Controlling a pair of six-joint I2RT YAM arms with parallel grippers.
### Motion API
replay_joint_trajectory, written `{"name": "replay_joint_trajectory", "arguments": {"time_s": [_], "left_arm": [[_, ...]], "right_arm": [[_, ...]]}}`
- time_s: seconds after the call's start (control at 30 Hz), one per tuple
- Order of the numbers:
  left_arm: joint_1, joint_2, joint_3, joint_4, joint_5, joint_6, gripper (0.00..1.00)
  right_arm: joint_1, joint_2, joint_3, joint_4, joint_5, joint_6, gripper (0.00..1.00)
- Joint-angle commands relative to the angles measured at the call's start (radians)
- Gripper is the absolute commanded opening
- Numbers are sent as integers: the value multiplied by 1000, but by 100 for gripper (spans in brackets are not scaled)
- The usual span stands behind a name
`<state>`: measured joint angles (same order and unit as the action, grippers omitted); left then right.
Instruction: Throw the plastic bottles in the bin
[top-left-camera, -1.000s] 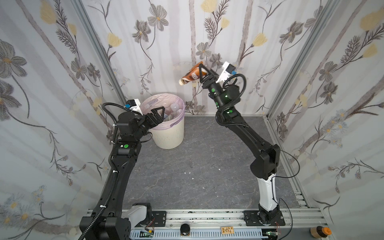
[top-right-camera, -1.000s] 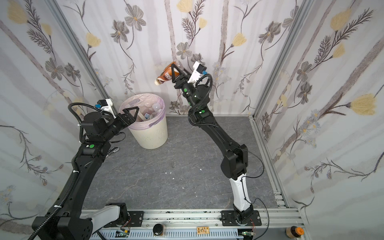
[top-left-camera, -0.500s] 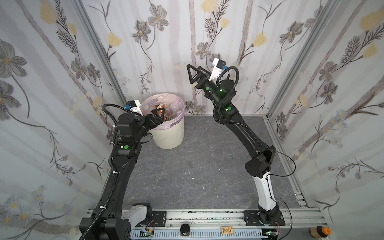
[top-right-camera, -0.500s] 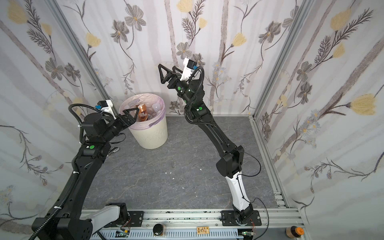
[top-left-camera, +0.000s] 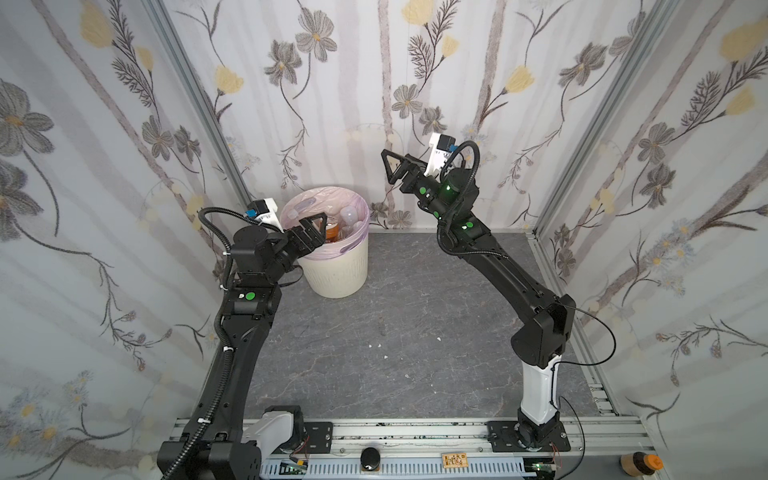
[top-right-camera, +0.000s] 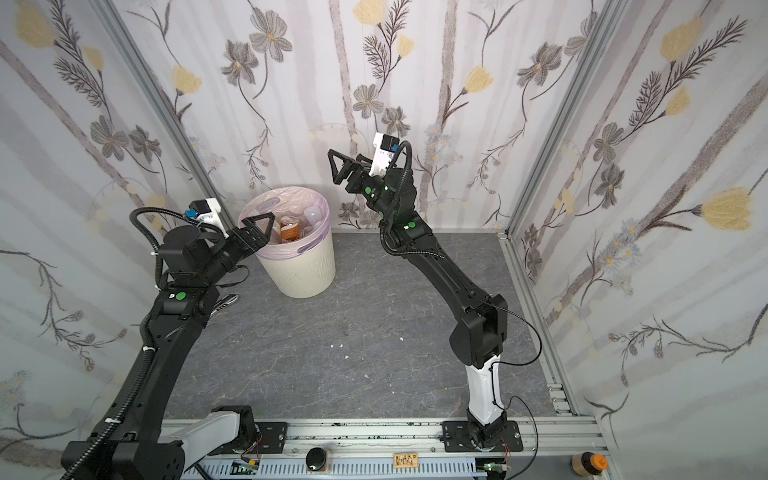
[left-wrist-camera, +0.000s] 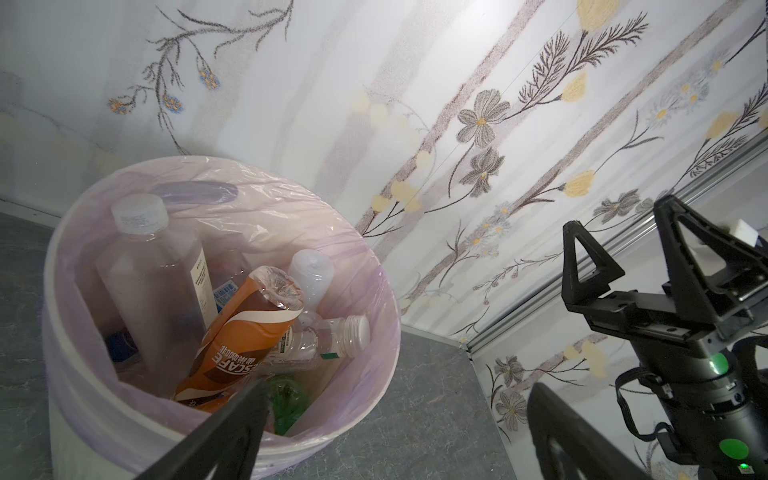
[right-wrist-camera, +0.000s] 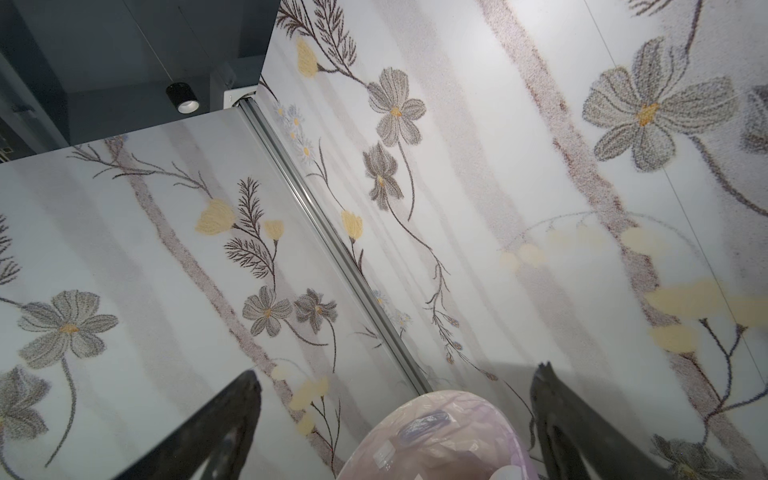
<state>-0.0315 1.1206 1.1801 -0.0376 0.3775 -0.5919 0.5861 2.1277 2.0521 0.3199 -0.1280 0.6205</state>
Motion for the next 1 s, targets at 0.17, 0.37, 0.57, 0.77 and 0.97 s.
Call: {"name": "replay_joint_trajectory", "arguments": {"time_s": [0.17,0.37,0.57,0.77,0.97], "left_arm": [[-33,-24,-38,11,-61,88,100],[-150,-110,-179,86,-273,205,100],[-154,-201,-493,362,-499,255,100],[-154,-194,-731,578,-732,301,100],[-175,-139,-903,821,-981,293,100]], "right_arm": [[-61,-173,-307,20,3,-48,100],[-144,-372,-625,20,63,-93,100],[-218,-604,-916,-21,240,-233,100],[-310,-763,-1181,-7,510,-290,100],[-358,-833,-1465,205,701,-366,100]]}}
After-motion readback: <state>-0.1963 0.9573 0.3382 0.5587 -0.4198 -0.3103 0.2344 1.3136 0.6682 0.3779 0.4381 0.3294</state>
